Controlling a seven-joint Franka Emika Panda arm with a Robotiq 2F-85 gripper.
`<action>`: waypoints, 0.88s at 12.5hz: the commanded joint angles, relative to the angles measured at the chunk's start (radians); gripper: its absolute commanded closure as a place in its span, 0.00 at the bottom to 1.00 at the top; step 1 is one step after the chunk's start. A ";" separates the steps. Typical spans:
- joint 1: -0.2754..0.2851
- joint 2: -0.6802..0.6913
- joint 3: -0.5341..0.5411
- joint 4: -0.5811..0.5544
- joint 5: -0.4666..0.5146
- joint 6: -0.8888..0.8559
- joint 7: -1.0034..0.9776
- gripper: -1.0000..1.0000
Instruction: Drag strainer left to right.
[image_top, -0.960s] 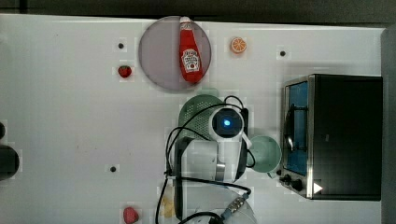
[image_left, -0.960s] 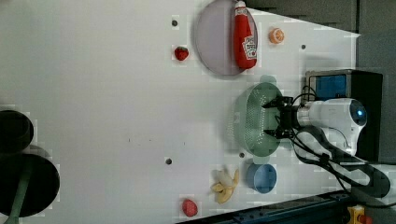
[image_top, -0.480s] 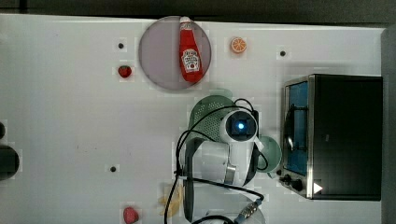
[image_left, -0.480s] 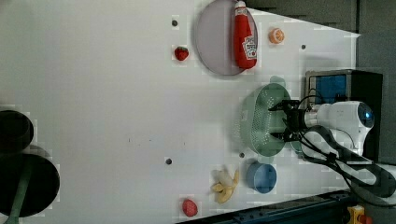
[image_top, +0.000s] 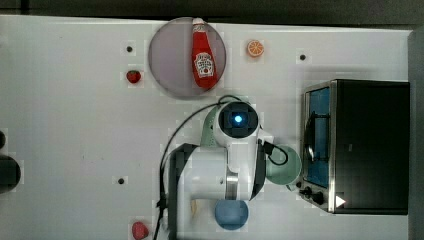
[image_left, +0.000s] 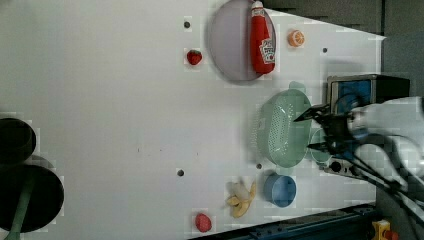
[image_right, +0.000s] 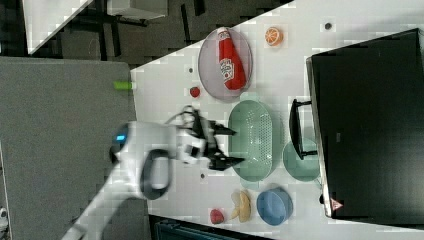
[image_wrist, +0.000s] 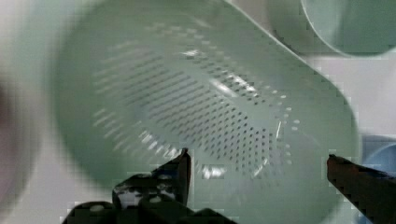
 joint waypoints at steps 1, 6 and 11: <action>0.006 -0.174 -0.022 0.188 0.013 -0.199 -0.261 0.00; 0.007 -0.265 -0.021 0.431 0.018 -0.592 -0.310 0.00; 0.008 -0.268 -0.020 0.520 0.029 -0.691 -0.323 0.00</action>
